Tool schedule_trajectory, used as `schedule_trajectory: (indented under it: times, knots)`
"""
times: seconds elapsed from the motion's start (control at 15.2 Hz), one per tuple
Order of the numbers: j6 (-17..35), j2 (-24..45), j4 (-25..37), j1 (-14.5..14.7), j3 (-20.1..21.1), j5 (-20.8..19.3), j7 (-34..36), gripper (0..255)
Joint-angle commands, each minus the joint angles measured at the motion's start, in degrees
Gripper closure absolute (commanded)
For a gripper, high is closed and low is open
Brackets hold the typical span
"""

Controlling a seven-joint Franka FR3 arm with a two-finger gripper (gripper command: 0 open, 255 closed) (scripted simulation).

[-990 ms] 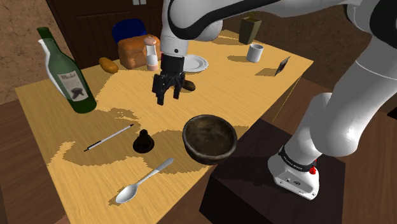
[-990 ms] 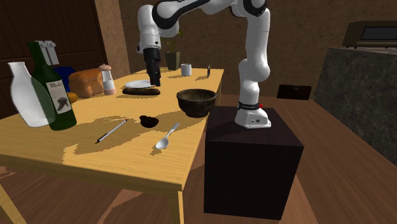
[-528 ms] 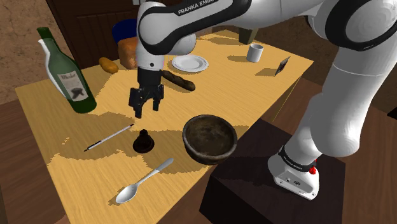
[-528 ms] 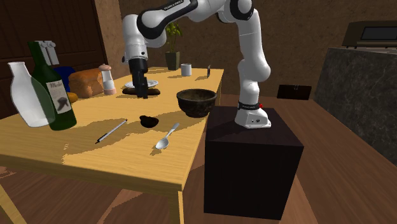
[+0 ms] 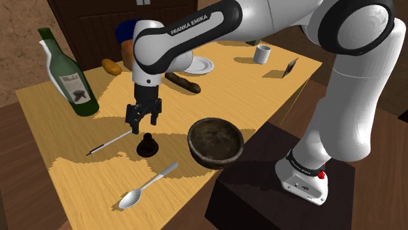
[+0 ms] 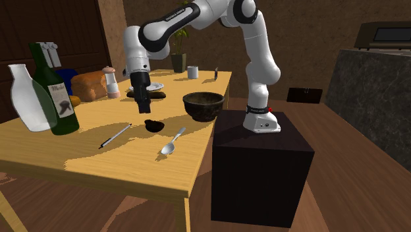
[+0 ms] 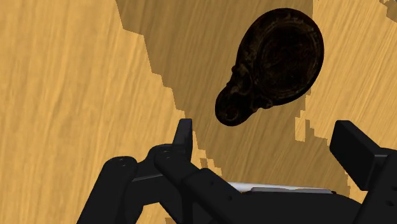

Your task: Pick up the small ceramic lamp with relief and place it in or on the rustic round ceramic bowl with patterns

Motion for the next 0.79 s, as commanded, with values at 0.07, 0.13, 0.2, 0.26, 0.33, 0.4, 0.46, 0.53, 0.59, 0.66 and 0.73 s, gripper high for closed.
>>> schedule_trajectory:
  times: [0.07, 0.13, 0.2, 0.26, 0.33, 0.4, 0.46, 0.53, 0.59, 0.66, 0.73]
  knots:
    - [1.00, 0.58, -0.31, 0.27, 0.14, 0.09, -0.02, 0]
    - [1.00, 0.58, -0.30, 0.27, 0.14, 0.09, -0.02, 0]
    - [1.00, 0.58, -0.30, 0.27, 0.14, 0.09, -0.02, 0]
    - [1.00, 0.58, -0.30, 0.27, 0.14, 0.09, -0.02, 0]
    - [1.00, 0.58, -0.30, 0.27, 0.14, 0.09, -0.02, 0]
    - [1.00, 0.58, -0.30, 0.27, 0.14, 0.09, -0.02, 0]
    - [0.99, 0.58, -0.30, 0.27, 0.14, 0.09, -0.02, 0]
    - [0.99, 0.58, -0.30, 0.27, 0.14, 0.09, -0.02, 255]
    - [0.99, 0.58, -0.30, 0.27, 0.14, 0.09, -0.02, 255]
    - [0.99, 0.58, -0.30, 0.27, 0.14, 0.09, -0.02, 255]
    - [0.99, 0.58, -0.30, 0.27, 0.14, 0.09, -0.02, 255]
